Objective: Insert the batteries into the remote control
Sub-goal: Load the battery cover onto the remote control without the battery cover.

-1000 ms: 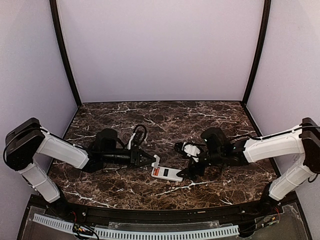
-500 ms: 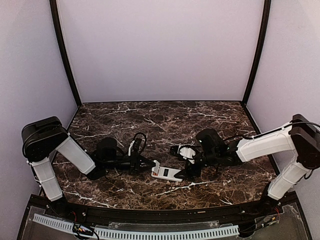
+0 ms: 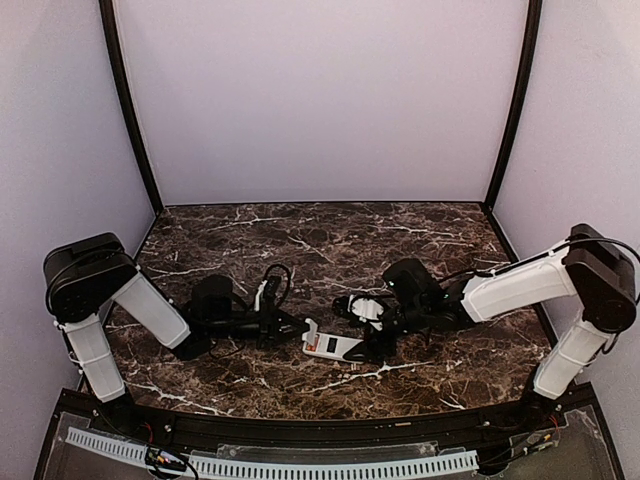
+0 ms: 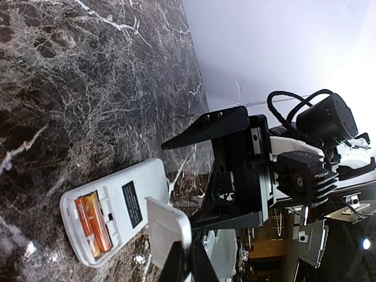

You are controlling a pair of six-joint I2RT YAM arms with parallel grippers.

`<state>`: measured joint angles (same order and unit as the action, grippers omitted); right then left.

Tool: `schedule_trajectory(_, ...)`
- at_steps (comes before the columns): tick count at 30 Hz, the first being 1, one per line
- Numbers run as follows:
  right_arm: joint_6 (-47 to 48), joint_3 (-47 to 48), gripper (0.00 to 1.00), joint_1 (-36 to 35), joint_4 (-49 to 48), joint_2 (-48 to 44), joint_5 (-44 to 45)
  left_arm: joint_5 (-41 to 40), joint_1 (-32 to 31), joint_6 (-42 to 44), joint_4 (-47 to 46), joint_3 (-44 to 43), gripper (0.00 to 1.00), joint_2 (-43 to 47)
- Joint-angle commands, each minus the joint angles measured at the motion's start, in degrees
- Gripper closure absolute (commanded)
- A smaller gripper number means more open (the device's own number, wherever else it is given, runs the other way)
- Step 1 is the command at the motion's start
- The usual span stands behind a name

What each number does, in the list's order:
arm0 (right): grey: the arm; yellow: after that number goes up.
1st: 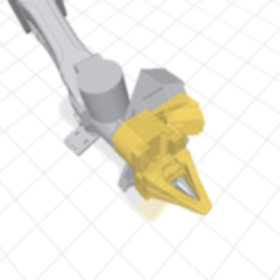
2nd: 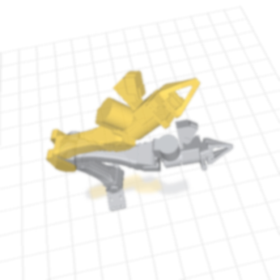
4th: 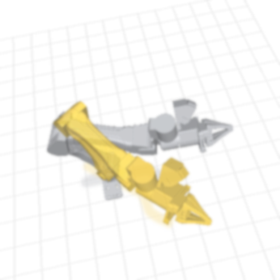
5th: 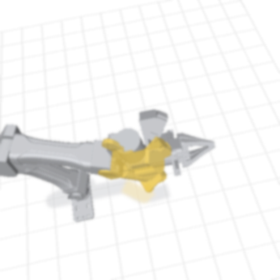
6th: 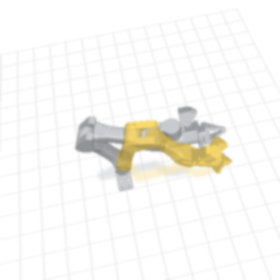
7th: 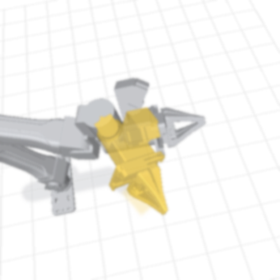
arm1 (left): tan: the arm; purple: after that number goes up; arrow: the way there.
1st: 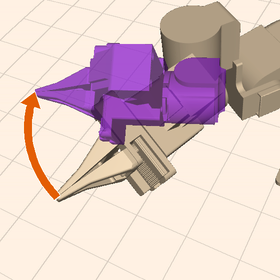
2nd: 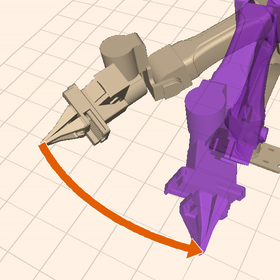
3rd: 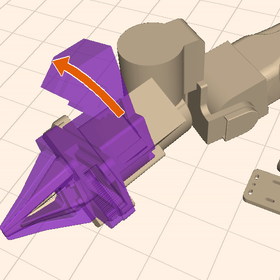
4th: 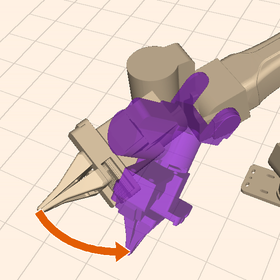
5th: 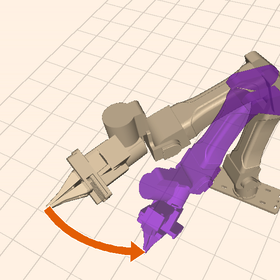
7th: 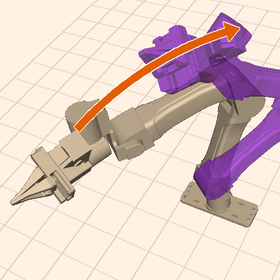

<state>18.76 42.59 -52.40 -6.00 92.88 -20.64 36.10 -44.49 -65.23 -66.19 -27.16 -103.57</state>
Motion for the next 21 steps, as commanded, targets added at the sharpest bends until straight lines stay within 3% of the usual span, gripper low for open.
schedule_trajectory(1, 1.3, 2.7, 0.18, -1.0, 1.3, 2.6, -1.4, -0.6, 0.6, -0.5, -0.8, 0.7, 1.0, -0.8)
schedule_trajectory(21, 1.2, 6.1, 0.22, -1.7, 5.2, 7.9, 0.8, 0.2, 0.6, -1.3, -1.4, -0.9, 1.0, -3.6)
